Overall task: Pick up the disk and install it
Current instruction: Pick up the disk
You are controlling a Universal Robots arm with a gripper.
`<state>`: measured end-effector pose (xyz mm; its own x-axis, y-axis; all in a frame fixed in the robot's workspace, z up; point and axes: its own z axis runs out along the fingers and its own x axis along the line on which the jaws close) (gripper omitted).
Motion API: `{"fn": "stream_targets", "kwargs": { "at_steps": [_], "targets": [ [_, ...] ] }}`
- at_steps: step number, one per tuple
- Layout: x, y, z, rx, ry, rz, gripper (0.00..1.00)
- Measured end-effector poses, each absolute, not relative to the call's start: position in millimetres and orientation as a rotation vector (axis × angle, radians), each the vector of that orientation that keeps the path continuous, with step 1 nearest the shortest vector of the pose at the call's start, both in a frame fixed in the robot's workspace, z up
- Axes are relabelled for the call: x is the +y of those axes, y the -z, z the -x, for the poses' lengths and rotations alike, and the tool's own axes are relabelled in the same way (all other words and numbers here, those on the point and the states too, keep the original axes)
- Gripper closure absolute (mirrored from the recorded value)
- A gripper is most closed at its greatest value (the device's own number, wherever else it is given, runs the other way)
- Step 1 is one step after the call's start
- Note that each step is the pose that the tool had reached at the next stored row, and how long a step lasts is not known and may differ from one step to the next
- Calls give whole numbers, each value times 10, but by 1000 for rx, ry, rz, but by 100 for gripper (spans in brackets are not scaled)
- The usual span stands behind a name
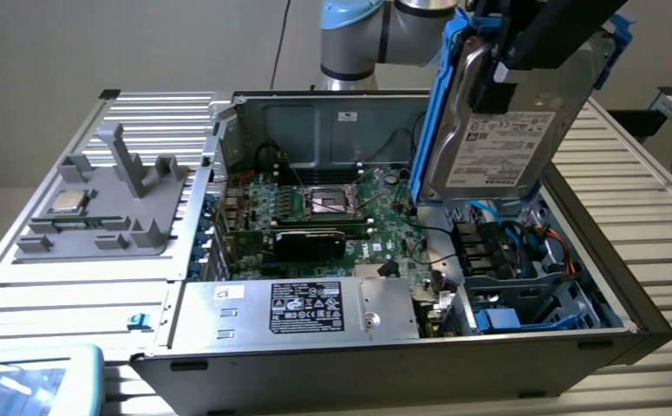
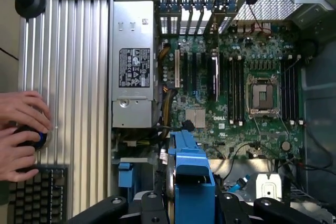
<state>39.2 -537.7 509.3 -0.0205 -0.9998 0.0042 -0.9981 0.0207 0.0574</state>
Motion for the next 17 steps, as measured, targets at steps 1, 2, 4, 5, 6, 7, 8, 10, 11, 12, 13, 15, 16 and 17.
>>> {"fn": "stream_targets", "kwargs": {
  "at_steps": [1,2,4,5,6,7,8,10,11,12,13,15,16,17],
  "targets": [
    [-5397,-5094,-418,-2213,59,-2168,63],
    [-5416,-5094,-445,-2213,59,-2168,63],
    [-5461,-5097,-497,-2213,59,-2168,63],
    [-5488,-5099,-518,-2213,59,-2168,63],
    [-5515,-5102,-539,-2213,59,-2168,63],
    [-5542,-5105,-559,-2213,59,-2168,63],
    [-5570,-5108,-580,-2213,59,-2168,63],
    [-5626,-5112,-623,-2213,59,-2168,63],
    [-5653,-5114,-644,-2213,59,-2168,63],
    [-5680,-5116,-665,-2213,59,-2168,63],
    [-5708,-5117,-685,-2213,59,-2168,63],
    [-5762,-5119,-723,-2213,59,-2168,63],
    [-5786,-5121,-738,-2213,59,-2168,63],
    [-5804,-5122,-752,-2213,59,-2168,63]
  ]
}}
